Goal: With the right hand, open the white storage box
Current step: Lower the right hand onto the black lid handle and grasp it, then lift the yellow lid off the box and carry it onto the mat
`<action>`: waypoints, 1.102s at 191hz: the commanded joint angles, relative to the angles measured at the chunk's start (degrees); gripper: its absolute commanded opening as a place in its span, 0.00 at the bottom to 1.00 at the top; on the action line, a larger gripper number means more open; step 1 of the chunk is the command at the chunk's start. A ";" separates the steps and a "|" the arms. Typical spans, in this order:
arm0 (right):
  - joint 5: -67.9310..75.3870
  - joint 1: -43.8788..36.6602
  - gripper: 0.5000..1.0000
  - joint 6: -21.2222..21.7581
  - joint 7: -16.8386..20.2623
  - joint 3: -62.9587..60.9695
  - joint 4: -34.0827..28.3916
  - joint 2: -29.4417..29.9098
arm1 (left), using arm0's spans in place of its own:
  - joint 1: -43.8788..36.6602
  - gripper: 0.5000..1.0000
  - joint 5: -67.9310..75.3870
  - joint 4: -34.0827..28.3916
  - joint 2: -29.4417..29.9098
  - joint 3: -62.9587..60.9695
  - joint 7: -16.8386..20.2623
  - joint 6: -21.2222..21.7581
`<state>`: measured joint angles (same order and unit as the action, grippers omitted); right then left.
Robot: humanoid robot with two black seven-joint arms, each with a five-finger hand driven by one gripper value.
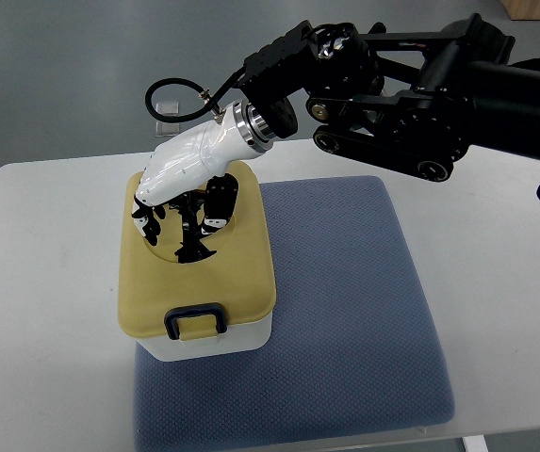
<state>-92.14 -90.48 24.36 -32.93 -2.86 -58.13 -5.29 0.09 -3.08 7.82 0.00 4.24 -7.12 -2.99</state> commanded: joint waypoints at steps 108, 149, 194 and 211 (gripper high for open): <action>0.03 0.57 0.00 -0.02 -0.64 -0.04 0.38 -0.59 | 0.00 1.00 -0.08 0.00 0.00 -0.02 0.00 0.00; 0.82 0.21 0.00 -0.19 -1.35 -1.00 0.47 -1.12 | 0.00 1.00 0.01 0.00 0.00 -0.02 0.00 0.00; 1.26 -1.63 0.00 -0.19 -2.07 -1.18 0.56 -1.82 | 0.00 1.00 0.01 0.00 0.00 -0.02 0.00 0.00; 1.44 -1.72 0.00 -0.19 -2.07 -2.23 0.56 -3.32 | 0.00 1.00 0.01 0.00 0.00 0.06 0.00 0.00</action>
<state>-90.86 -91.95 24.17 -35.01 -4.08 -57.59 -7.20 0.09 -3.08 7.82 0.00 4.25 -7.12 -2.99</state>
